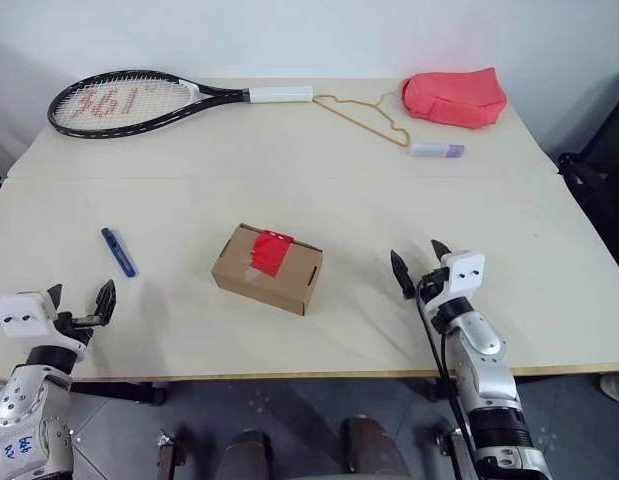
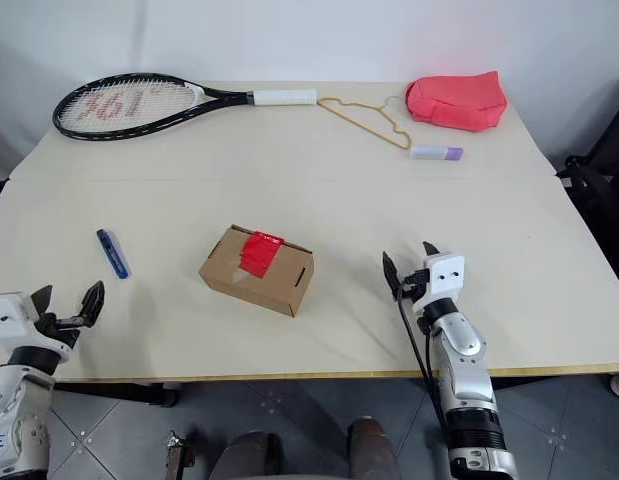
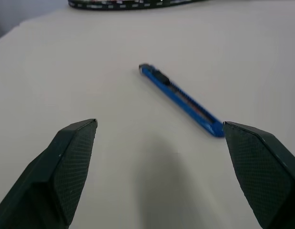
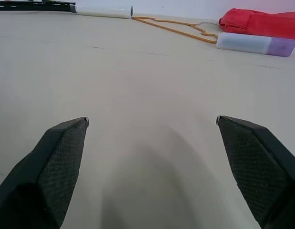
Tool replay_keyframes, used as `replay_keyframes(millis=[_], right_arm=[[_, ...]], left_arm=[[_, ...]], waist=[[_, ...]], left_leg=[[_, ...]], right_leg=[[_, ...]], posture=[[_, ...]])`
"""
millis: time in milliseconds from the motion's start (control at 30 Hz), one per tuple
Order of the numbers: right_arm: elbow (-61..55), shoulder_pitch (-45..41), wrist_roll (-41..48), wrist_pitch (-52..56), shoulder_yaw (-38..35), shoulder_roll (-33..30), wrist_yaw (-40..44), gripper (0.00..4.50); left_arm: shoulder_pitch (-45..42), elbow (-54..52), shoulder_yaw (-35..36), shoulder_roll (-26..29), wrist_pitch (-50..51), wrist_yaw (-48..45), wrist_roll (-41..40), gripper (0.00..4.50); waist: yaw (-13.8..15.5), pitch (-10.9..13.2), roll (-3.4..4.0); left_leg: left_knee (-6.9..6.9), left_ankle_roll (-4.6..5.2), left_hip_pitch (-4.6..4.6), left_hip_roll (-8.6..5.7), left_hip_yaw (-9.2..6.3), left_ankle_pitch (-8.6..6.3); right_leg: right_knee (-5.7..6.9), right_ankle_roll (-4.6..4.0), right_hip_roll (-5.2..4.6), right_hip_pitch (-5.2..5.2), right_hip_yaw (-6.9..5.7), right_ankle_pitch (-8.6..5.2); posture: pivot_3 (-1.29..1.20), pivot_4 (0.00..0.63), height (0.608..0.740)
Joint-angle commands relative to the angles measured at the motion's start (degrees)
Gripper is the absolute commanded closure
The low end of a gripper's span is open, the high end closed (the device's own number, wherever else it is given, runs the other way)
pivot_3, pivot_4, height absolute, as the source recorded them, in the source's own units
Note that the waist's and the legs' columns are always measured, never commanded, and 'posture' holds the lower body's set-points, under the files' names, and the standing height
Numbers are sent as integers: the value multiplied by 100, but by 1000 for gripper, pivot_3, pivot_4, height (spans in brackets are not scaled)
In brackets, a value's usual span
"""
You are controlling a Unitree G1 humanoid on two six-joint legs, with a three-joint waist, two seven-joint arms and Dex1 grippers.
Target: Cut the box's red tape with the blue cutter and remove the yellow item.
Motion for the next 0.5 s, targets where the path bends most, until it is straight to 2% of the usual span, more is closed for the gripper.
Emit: replay_keyframes(millis=[33, 100, 133, 233, 300, 367, 500], right_arm=[[-122, -13, 109, -20, -8, 2, 72, 0], [-134, -3, 128, 36, 26, -30, 150, 0], [-168, -63, 196, 181, 80, -96, 318, 0], [-183, -389, 53, 478, 358, -414, 761, 576], [-26, -742, -96, 622, 493, -520, 808, 1340], [371, -1206, -307, 676, 661, -548, 825, 2014], [2016, -2516, -785, 204, 1080, -300, 905, 3472]], left_arm=[[55, -392, 114, 32, 125, 138, -32, 43], [16, -523, 206, -24, 291, 146, -291, 43], [116, -734, 35, 28, 326, -172, -389, 43], [550, -1270, -666, 424, 620, -1191, -407, 622], [885, -1447, -1188, 867, 693, -1901, -185, 1317], [998, -1538, -1535, 1108, 886, -2390, -306, 1924], [451, -1552, -2265, 1003, 1012, -2613, -235, 3159]], waist=[[1, 0, 0], [1, 0, 0], [1, 0, 0], [-11, 0, 1], [-36, 3, 6], [-72, 7, 13], [-99, 17, 29]], left_leg=[[0, 2, 0, 0, 0, -1], [1, 2, 0, 0, 0, -1], [1, 3, 0, 0, 0, -2], [2, -1, 1, -1, 3, -2], [2, -2, 2, 0, 8, -2], [1, -4, 8, 2, 12, -1], [2, -2, 11, 2, 14, -2]], right_leg=[[0, 0, 0, 0, 0, 0], [0, 0, -1, 0, 0, 0], [0, 0, -2, 1, 0, 0], [-1, 0, -4, 3, 0, 0], [-6, 0, -3, 1, 1, 0], [-4, -5, 1, 0, 4, -2], [-5, -6, 0, 5, 2, -3]], posture=[[0, 150, 740], [0, 150, 740], [0, 150, 740], [0, 150, 740], [0, 150, 740], [0, 150, 740], [0, 150, 740]])
